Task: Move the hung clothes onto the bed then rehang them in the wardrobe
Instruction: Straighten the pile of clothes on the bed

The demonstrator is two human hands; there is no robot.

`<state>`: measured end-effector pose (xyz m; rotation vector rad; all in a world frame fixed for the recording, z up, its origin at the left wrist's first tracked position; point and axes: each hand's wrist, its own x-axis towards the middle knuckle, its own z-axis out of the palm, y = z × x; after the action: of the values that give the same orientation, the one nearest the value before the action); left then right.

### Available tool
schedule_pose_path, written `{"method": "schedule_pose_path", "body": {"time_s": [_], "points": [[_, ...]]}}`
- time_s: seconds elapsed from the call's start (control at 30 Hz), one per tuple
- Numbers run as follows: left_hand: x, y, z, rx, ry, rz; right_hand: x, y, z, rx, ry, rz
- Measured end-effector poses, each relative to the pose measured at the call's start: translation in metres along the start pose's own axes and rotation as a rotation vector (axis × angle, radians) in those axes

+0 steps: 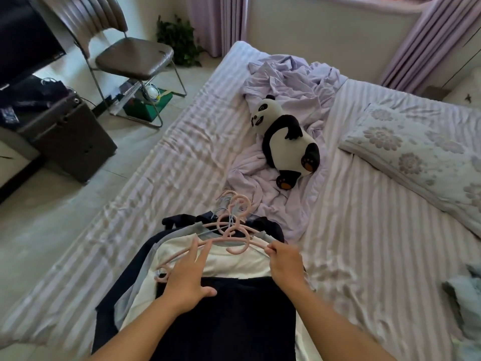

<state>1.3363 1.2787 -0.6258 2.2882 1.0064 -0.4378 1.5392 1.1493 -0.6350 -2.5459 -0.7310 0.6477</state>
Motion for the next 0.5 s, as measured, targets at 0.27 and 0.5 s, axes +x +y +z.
{"method": "schedule_pose_path", "body": {"time_s": [0.27,0.5], "points": [[0.030,-0.008,0.019,0.139,-0.079,-0.061,0.006,0.001,0.023,0.196,-0.024,-0.004],[0.043,-0.010,0.028,0.263,-0.080,-0.119,-0.032,0.021,0.051,-0.200,-0.261,-0.113]]}}
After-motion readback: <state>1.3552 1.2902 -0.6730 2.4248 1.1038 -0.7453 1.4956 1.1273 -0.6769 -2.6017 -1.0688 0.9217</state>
